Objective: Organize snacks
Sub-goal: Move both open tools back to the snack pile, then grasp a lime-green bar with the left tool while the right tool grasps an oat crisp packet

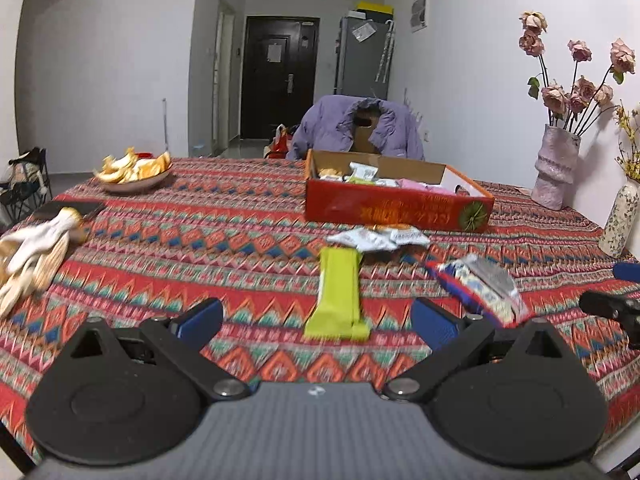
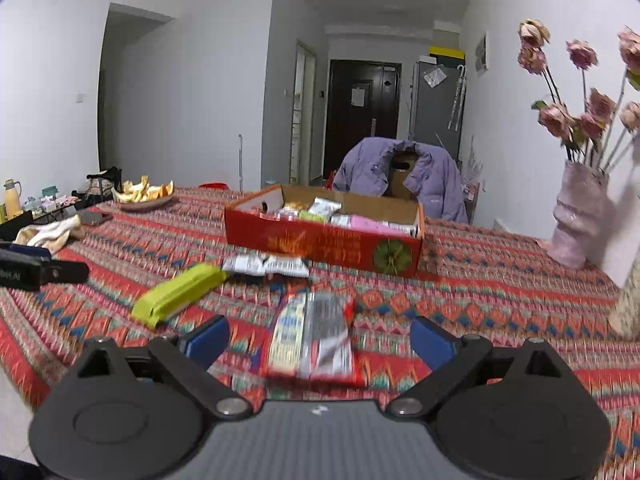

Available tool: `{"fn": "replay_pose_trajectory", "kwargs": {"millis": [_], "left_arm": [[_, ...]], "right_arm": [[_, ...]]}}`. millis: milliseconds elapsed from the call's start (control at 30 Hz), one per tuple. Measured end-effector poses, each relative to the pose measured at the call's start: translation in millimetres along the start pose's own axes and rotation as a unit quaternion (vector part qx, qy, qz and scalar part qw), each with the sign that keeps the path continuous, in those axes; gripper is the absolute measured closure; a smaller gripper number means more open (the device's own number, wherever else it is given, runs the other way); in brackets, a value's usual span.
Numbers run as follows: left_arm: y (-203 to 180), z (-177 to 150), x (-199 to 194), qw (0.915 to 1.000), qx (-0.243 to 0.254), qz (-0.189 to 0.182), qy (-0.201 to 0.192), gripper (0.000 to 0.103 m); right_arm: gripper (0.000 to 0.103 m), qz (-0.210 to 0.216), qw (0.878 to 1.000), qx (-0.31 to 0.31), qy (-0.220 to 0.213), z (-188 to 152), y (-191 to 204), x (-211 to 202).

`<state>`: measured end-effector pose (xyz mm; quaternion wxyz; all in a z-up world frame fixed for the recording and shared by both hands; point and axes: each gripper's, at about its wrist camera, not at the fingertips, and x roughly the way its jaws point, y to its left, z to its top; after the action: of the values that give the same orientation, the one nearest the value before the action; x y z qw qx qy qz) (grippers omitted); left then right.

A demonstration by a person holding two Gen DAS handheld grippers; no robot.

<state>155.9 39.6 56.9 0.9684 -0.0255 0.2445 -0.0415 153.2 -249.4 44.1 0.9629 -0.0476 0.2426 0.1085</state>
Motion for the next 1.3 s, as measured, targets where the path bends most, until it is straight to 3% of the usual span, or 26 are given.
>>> {"fn": "replay_pose_trajectory", "kwargs": {"millis": [333,600,967,1267,1300], "left_arm": [[11,-38,-23,0.9998,-0.004,0.015,0.012,0.001],[17,-48,-21,0.9992,-0.007,0.026,0.028,0.001],[8,-22,37,0.9982,-0.007,0.013,0.059,0.001],[-11,7,111,0.9954,0.014,-0.018,0.093,0.001],[-13,9,118,0.9951,0.017,-0.020,0.096,0.005]], "right_arm": [[0.006,0.005,1.000,0.021,0.000,-42,17,-15],[0.006,0.013,0.999,0.028,0.014,-48,23,-8],[0.006,0.017,0.998,0.038,0.038,-21,14,36],[0.008,0.040,0.994,0.072,0.076,16,-1,107],[0.008,0.039,0.993,0.072,0.080,21,-3,117]]}}
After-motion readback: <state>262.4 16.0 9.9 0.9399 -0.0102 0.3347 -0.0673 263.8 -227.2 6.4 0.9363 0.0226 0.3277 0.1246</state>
